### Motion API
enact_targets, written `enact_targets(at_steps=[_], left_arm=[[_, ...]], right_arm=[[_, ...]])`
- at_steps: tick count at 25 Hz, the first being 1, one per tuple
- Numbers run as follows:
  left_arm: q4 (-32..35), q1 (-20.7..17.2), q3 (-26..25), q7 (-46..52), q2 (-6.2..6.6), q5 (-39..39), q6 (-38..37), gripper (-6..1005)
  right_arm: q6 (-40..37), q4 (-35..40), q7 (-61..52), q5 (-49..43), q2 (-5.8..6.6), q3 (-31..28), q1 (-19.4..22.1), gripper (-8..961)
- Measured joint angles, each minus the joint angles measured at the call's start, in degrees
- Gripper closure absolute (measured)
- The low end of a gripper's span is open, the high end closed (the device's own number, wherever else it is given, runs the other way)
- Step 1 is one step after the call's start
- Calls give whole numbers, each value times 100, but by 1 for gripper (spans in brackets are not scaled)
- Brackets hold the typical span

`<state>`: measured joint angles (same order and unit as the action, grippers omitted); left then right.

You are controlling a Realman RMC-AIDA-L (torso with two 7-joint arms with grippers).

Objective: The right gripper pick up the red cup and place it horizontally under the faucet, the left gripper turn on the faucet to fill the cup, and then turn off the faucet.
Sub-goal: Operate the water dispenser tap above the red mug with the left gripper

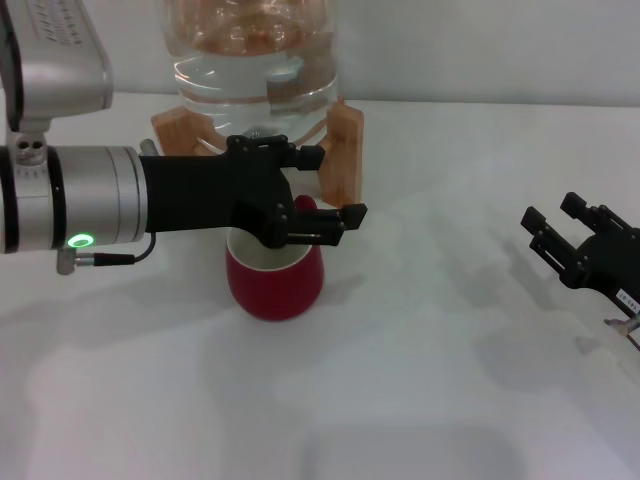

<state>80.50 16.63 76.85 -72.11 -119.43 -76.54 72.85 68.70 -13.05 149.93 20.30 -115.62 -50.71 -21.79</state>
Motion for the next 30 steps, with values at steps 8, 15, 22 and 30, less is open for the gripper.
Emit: enact_targets(at_steps=[8,15,22,30], left_arm=[[-59,8,5,24,5,17,43,142],[-62,-107,5,-1,8,24,78,142],[-46,-264,-114,-38,14,31,16,142],[-243,-122,-242,-121,23,123,16,142]], right_arm=[[4,-4,2,0,5,-1,-4,347],[-17,21,2,9,4,-9,-15,347],[-25,27,2,5,1,-9,-16,348],[-30,4,2,0,-5,0,-29,348]])
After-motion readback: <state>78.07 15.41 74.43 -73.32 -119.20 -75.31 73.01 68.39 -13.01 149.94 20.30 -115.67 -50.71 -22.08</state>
